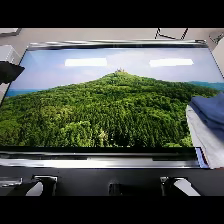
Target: Fold the clothes and pants, and hang the long-sleeved shirts on hangers.
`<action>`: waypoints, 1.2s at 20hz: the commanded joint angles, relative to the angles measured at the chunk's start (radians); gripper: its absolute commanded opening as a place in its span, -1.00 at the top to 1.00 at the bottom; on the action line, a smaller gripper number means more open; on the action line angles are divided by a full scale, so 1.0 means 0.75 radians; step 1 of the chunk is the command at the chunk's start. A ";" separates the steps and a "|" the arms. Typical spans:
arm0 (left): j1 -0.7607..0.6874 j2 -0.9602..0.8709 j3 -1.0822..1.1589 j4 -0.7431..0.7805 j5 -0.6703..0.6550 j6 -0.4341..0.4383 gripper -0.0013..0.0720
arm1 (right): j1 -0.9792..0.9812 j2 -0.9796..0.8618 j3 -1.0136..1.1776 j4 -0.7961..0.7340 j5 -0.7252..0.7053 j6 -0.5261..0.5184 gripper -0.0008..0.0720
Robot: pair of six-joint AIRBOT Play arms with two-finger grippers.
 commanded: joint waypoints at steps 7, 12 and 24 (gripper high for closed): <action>-0.012 -0.005 -0.001 -0.001 0.003 -0.005 0.92 | -0.003 0.087 -0.421 -0.200 -0.283 -0.012 -0.11; -0.121 -0.018 0.044 0.008 0.265 -0.014 0.92 | 0.039 0.080 -0.028 0.043 -0.545 -0.176 -0.64; -0.421 -0.666 0.233 0.866 -0.563 -0.403 -0.97 | 1.456 -0.326 0.191 0.023 -0.360 0.034 -0.69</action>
